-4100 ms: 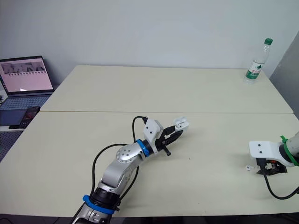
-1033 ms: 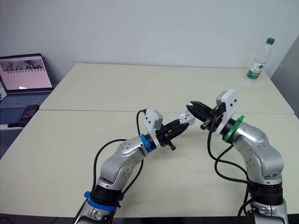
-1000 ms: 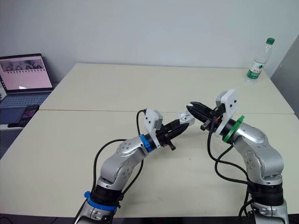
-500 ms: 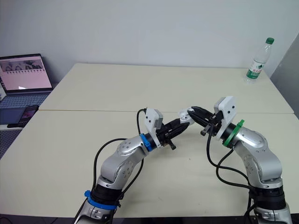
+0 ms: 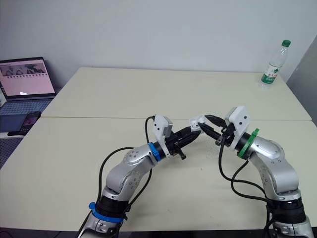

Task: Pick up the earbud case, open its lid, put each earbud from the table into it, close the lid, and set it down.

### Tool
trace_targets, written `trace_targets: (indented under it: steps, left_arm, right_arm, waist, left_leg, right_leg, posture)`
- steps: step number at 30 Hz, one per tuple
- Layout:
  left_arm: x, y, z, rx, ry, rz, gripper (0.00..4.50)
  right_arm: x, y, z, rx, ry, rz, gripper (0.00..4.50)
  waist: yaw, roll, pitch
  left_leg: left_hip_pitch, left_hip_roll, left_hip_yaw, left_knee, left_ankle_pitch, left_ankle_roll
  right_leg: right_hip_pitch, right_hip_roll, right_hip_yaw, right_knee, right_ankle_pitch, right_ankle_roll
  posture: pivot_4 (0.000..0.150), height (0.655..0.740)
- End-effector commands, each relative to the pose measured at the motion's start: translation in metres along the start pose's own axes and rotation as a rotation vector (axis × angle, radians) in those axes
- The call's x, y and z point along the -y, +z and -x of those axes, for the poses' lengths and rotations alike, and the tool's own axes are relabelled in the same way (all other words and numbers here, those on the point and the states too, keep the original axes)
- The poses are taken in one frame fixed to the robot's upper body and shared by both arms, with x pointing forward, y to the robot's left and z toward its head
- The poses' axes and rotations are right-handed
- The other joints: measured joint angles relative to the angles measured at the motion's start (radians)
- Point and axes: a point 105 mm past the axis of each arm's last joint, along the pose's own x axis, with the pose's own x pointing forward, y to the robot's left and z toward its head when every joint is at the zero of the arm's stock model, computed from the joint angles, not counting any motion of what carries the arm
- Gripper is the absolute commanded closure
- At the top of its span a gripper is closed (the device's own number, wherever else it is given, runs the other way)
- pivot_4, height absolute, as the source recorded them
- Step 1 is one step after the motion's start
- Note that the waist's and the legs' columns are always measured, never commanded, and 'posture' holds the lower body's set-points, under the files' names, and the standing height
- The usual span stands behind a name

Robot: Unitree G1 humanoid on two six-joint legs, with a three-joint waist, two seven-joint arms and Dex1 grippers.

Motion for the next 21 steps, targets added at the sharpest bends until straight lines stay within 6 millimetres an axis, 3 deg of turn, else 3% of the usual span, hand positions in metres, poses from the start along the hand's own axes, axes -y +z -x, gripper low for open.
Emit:
trace_targets:
  steps: [1, 4, 5, 11, 15, 18, 21]
  left_arm:
    - [0.010, 0.021, -0.002, 0.076, -0.043, -0.036, 3.73]
    - [0.009, 0.020, -0.001, 0.071, -0.044, -0.035, 3.73]
    - [0.009, 0.019, -0.001, 0.068, -0.046, -0.035, 3.73]
    - [0.007, 0.013, 0.003, 0.038, -0.072, -0.034, 3.73]
    - [0.013, 0.008, 0.010, 0.009, -0.147, 0.007, 3.73]
    - [0.022, 0.009, 0.016, -0.010, -0.239, 0.072, 3.73]
    - [0.032, 0.011, 0.024, -0.040, -0.340, 0.133, 3.73]
  right_arm:
    - [0.000, 0.010, 0.003, 0.049, 0.007, 0.001, 1.28]
    - [0.006, 0.020, 0.008, 0.081, 0.016, -0.022, 0.15]
    - [0.009, 0.024, 0.010, 0.088, 0.027, -0.046, 0.03]
    - [0.018, 0.041, 0.025, 0.091, 0.135, -0.245, 0.03]
    - [0.035, 0.033, 0.033, 0.018, 0.119, -0.368, 0.03]
    - [0.042, 0.011, 0.036, -0.098, 0.090, -0.420, 0.62]
    - [0.033, -0.011, 0.040, -0.223, 0.135, -0.465, 1.74]
  waist:
    - [0.000, 0.000, 0.000]
    - [0.000, 0.000, 0.000]
    - [0.001, 0.000, 0.000]
    - [0.000, 0.000, 0.000]
    - [0.000, 0.000, 0.000]
    - [0.000, 0.000, 0.000]
    - [0.000, 0.000, 0.000]
  left_leg:
    - [0.000, 0.000, 0.000, 0.000, 0.000, 0.000]
    - [0.000, 0.000, 0.000, 0.000, 0.000, 0.000]
    - [0.000, 0.000, 0.000, 0.000, 0.000, 0.000]
    - [0.000, 0.000, 0.000, 0.000, 0.000, 0.000]
    - [0.000, 0.000, 0.000, 0.000, 0.000, 0.000]
    - [-0.001, 0.000, 0.000, 0.000, 0.000, 0.000]
    - [-0.002, 0.000, 0.000, -0.001, 0.000, 0.000]
  right_leg:
    - [0.000, 0.000, 0.000, 0.000, 0.000, 0.000]
    - [0.000, 0.000, 0.000, 0.000, 0.000, 0.000]
    - [0.000, 0.000, 0.000, 0.000, 0.000, 0.000]
    - [0.000, 0.000, 0.000, -0.001, 0.000, -0.001]
    - [0.000, 0.000, 0.000, -0.001, 0.000, -0.001]
    - [0.000, 0.000, 0.000, -0.002, 0.000, -0.001]
    - [-0.001, 0.000, 0.000, -0.002, 0.000, 0.000]
  posture:
    - [0.150, 0.7362]
    - [0.150, 0.7362]
    - [0.150, 0.7362]
    - [0.150, 0.7362]
    - [0.150, 0.7362]
    - [0.150, 0.7362]
    - [0.150, 0.7362]
